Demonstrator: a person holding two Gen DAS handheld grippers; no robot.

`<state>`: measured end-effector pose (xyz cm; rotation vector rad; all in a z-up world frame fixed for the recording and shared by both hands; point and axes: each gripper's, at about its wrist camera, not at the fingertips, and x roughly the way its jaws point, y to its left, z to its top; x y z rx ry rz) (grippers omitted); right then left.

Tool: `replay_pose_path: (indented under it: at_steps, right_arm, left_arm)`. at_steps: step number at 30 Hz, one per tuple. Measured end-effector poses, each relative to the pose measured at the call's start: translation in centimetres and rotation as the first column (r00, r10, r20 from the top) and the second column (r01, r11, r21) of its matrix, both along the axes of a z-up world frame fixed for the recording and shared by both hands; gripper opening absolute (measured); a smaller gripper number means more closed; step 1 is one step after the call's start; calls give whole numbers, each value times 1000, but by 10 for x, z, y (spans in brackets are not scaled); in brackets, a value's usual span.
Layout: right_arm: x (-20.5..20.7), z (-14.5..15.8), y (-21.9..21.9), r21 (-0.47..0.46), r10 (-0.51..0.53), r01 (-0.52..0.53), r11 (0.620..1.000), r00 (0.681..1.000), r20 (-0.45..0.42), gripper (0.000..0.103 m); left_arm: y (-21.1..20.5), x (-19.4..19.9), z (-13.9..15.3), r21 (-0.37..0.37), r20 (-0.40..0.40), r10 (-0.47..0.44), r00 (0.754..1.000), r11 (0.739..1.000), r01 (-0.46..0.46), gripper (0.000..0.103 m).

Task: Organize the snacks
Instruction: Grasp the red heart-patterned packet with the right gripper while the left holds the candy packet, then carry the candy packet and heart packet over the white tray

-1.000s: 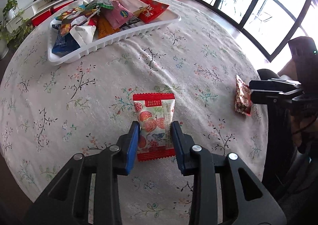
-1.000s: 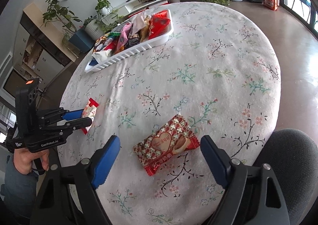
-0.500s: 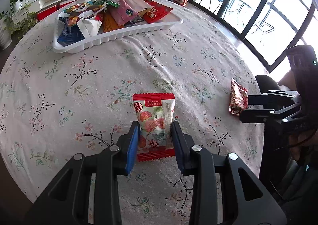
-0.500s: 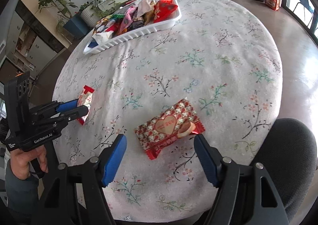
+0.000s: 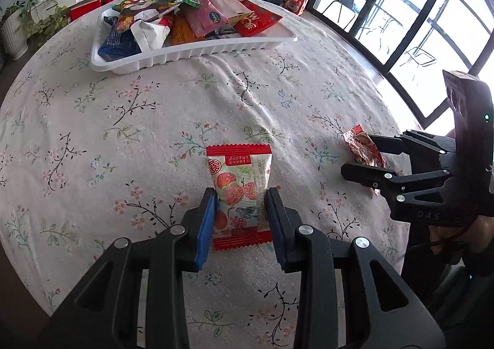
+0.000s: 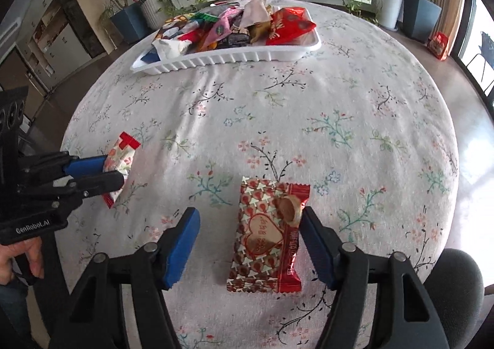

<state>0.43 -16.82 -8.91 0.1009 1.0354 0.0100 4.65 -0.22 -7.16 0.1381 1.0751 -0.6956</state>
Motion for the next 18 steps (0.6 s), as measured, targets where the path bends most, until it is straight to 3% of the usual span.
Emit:
replay_pose_path:
  at_steps: [4, 10, 18]
  right_arm:
    - [-2, -1, 2, -80, 24, -24, 996, 1000, 5, 49]
    - [-3, 0, 4, -104, 71, -70, 992, 997, 5, 37]
    - [-1, 5, -9, -4, 50, -50, 999, 999, 12, 27]
  left_arm:
    - [-3, -3, -1, 1, 7, 15, 1000, 1000, -15, 30]
    - [-5, -4, -1, 11, 15, 28, 999, 1000, -28, 30]
    - [-5, -5, 0, 5, 22, 50, 999, 999, -50, 30]
